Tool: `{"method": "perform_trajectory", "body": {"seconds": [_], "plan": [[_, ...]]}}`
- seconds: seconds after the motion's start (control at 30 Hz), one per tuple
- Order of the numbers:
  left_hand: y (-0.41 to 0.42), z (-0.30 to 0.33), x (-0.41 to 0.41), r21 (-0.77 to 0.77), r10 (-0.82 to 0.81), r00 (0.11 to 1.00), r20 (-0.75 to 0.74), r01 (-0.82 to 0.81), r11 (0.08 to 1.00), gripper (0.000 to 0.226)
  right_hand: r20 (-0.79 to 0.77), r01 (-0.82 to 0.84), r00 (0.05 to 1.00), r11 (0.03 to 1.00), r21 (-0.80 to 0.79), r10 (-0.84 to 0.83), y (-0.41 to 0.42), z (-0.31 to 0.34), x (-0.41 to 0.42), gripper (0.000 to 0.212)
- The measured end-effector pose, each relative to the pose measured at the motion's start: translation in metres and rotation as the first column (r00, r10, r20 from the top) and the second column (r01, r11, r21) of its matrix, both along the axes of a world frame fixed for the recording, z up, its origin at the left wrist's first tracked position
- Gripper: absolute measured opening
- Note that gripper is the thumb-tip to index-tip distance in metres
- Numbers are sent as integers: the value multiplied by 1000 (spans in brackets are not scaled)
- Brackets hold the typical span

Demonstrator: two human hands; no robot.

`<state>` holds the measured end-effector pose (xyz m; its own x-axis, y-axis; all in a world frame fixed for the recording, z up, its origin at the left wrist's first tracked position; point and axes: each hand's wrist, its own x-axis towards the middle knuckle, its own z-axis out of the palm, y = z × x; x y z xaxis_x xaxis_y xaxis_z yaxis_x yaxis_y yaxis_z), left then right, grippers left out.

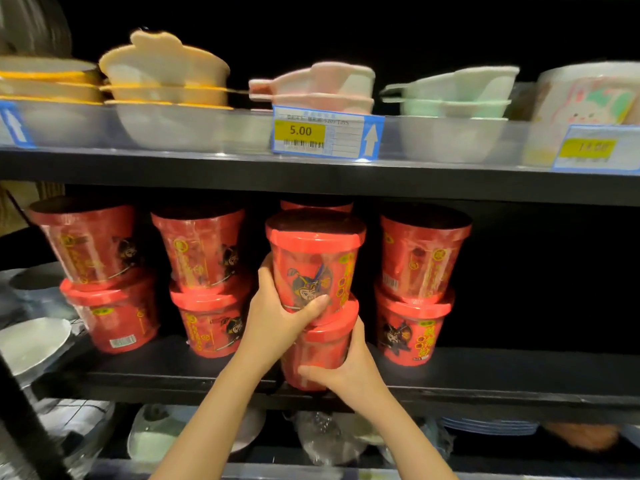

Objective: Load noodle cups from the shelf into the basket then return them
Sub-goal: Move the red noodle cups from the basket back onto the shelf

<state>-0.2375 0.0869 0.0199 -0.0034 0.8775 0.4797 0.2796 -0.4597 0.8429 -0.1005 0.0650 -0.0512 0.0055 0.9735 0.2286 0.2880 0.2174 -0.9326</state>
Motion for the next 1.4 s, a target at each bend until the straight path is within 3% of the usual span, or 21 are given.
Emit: {"method": "perform_trajectory", "body": {"seconds": [0.17, 0.53, 0.7, 0.83, 1.13, 1.23, 1.3, 1.4], "plan": [[23, 2, 1, 26, 30, 999, -16, -30, 999, 104, 21, 59, 998, 998, -37, -59, 20, -3, 0, 90], [48, 2, 6, 33, -20, 998, 61, 18, 999, 108, 62, 155, 987, 986, -55, -152, 34, 4, -2, 90], [47, 1, 2, 55, -60, 998, 34, 58, 997, 106, 71, 181, 982, 979, -95, -175, 35, -1, -3, 110], [44, -1, 0, 77, -68, 997, 28, 66, 995, 102, 44, 182, 983, 976, -117, -178, 32, -3, -4, 95], [38, 3, 1, 18, -66, 998, -18, 67, 998, 102, 66, 134, 990, 982, -136, -126, 28, 4, -2, 84], [27, 4, 1, -9, -9, 996, -89, 8, 1000, 76, 146, 126, 983, 985, -119, -108, 19, 7, -1, 83], [16, 1, -4, 19, 43, 989, -142, -40, 999, 74, 260, 176, 954, 981, -80, -150, 8, 8, -1, 82], [-3, -16, -21, 84, 142, 952, -271, -123, 989, 69, 487, 299, 829, 954, 26, -273, -18, 7, -2, 67]]}}
